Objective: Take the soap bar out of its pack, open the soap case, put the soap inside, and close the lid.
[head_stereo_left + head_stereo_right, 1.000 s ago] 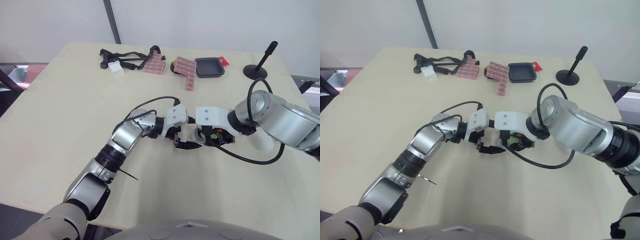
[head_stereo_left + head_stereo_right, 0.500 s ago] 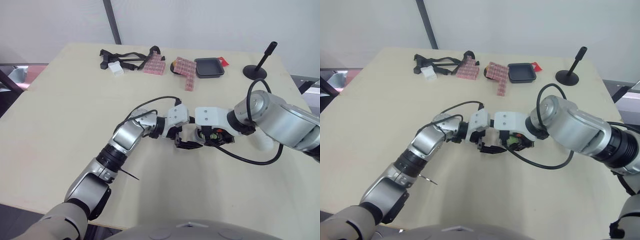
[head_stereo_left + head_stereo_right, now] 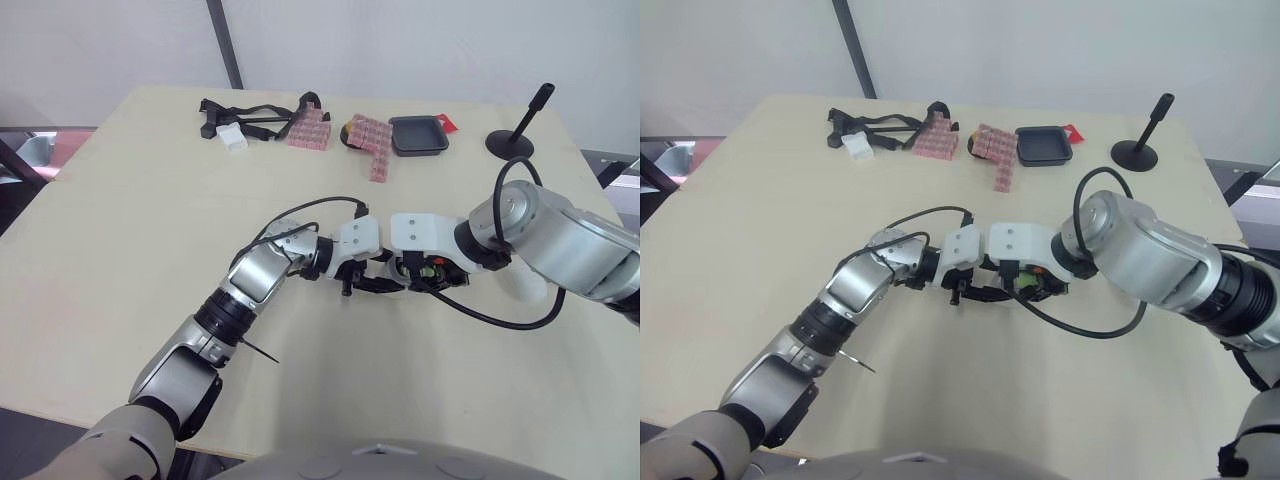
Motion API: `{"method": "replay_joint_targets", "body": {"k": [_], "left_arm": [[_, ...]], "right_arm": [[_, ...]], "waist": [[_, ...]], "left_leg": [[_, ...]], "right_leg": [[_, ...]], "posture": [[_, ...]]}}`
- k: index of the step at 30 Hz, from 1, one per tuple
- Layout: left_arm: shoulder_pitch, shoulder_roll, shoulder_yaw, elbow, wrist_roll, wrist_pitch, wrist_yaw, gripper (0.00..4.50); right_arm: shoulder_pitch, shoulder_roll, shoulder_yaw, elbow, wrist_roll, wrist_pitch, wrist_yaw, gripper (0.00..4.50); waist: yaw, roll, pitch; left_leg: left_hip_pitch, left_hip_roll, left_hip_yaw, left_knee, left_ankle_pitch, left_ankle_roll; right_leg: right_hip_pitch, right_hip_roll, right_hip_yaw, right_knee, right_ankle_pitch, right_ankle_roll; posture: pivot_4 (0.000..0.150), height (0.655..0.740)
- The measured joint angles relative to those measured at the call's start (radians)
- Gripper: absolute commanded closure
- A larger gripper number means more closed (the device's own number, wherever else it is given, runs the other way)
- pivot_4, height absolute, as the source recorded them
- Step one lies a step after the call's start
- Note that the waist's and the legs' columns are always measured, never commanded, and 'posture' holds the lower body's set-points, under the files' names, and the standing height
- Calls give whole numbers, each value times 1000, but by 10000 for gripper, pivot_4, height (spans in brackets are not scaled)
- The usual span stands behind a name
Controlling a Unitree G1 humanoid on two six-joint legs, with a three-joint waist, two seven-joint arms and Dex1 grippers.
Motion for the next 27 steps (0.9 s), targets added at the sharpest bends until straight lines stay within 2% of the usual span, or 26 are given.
{"method": "replay_joint_targets", "body": {"k": [19, 21, 25, 27], "left_arm": [[0, -6, 0, 4, 6, -10, -4, 26688], [0, -4, 0, 6, 6, -16, -5, 26688], [0, 0, 1, 21, 4, -36, -9, 26688], [0, 2, 3, 34, -1, -51, -12, 26688]], "right_arm": [[24, 7, -29, -2, 0, 16, -1, 24746], [25, 11, -32, -2, 0, 20, -2, 15037], [38, 34, -32, 3, 4, 24, -2, 2140], [38, 33, -32, 4, 4, 25, -4, 686]], "waist": [[-1, 0, 0], [-1, 0, 0], [0, 0, 0], [0, 0, 0]], "left_leg": [[1, 0, 0, 0, 0, 0], [1, 0, 0, 0, 0, 0], [1, 0, 0, 0, 0, 0], [1, 0, 0, 0, 0, 0]], "right_leg": [[1, 0, 0, -1, 0, 0], [1, 0, 0, -1, 0, 0], [1, 0, 0, -1, 0, 0], [1, 0, 0, -1, 0, 0]], "posture": [[1500, 7400], [1500, 7400], [1500, 7400], [1500, 7400]]}}
